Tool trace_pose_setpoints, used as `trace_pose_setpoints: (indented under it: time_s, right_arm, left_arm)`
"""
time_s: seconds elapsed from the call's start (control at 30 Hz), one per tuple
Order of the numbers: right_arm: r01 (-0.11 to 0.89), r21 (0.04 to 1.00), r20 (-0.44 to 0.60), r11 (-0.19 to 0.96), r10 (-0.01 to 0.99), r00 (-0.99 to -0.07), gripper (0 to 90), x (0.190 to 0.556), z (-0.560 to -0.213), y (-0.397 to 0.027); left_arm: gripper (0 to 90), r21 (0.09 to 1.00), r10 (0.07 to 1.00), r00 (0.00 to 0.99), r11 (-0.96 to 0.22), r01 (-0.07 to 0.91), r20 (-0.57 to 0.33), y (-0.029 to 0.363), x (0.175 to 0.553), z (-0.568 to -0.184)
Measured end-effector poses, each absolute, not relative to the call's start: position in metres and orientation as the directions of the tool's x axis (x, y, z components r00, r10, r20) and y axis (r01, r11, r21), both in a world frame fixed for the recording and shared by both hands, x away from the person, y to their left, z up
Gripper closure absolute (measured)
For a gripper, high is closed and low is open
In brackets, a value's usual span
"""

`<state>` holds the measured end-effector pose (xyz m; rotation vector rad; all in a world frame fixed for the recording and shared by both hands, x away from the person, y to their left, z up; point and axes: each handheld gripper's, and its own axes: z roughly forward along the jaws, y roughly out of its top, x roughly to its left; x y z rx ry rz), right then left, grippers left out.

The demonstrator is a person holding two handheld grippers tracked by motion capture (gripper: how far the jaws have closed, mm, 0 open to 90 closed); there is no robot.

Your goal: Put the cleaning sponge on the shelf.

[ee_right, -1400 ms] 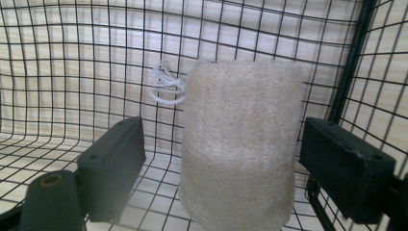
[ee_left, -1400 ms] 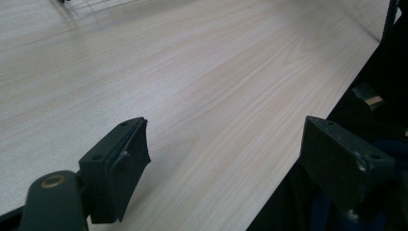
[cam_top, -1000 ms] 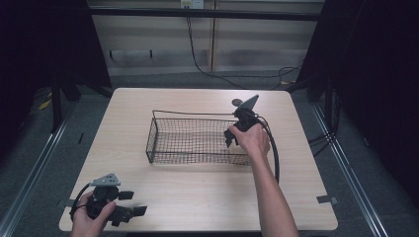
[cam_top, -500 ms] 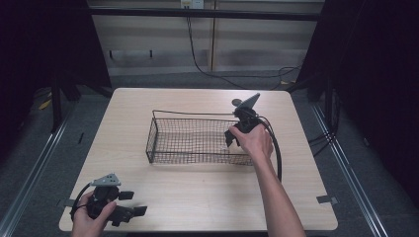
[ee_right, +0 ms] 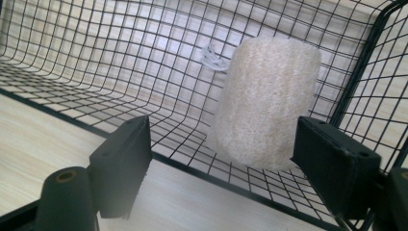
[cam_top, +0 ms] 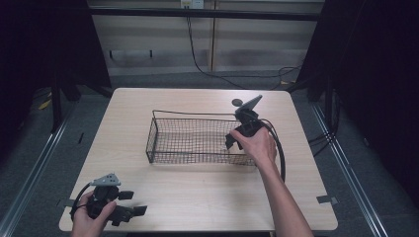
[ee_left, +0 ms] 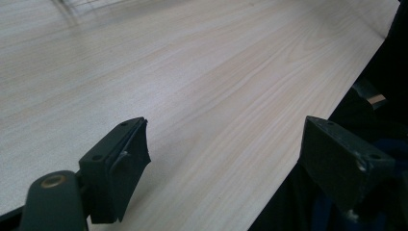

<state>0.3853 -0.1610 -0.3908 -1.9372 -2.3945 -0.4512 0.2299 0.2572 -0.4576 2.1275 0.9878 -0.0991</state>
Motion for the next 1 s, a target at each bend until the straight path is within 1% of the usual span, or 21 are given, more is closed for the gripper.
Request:
trace_pose_setpoints:
  time_s: [0.03,0.07,0.2,0.3,0.4,0.57,0.77,1.0]
  right_arm:
    - [0.961,0.205,0.202,0.184,0.953,-0.225,21.9,0.385,-0.391,-0.161]
    - [0.954,0.223,0.200,0.199,0.949,-0.244,22.6,0.382,-0.390,-0.160]
    - [0.947,0.236,0.206,0.218,0.941,-0.268,22.7,0.376,-0.389,-0.158]
    - [0.943,0.241,0.192,0.230,0.941,-0.279,23.0,0.373,-0.388,-0.157]
    - [0.934,0.264,0.203,0.240,0.933,-0.298,23.3,0.367,-0.384,-0.157]
    - [0.926,0.274,0.206,0.258,0.925,-0.319,23.5,0.358,-0.382,-0.160]
    - [0.922,0.277,0.209,0.270,0.920,-0.333,23.8,0.349,-0.383,-0.162]
    - [0.911,0.312,0.227,0.269,0.910,-0.347,24.7,0.336,-0.382,-0.168]
  left_arm:
    - [17.3,0.616,0.618,0.696,-0.400,0.679,-0.365,0.257,0.230,-0.458]
    - [17.3,0.615,0.619,0.695,-0.400,0.680,-0.366,0.257,0.230,-0.458]
    - [17.3,0.617,0.618,0.697,-0.402,0.677,-0.362,0.257,0.230,-0.458]
    - [17.3,0.614,0.616,0.697,-0.403,0.678,-0.366,0.257,0.230,-0.458]
    - [17.3,0.614,0.617,0.697,-0.402,0.679,-0.366,0.257,0.230,-0.458]
    - [17.3,0.614,0.619,0.695,-0.401,0.680,-0.365,0.257,0.230,-0.458]
    - [17.3,0.614,0.621,0.693,-0.399,0.681,-0.366,0.257,0.230,-0.458]
    - [17.3,0.613,0.624,0.690,-0.395,0.684,-0.367,0.257,0.230,-0.458]
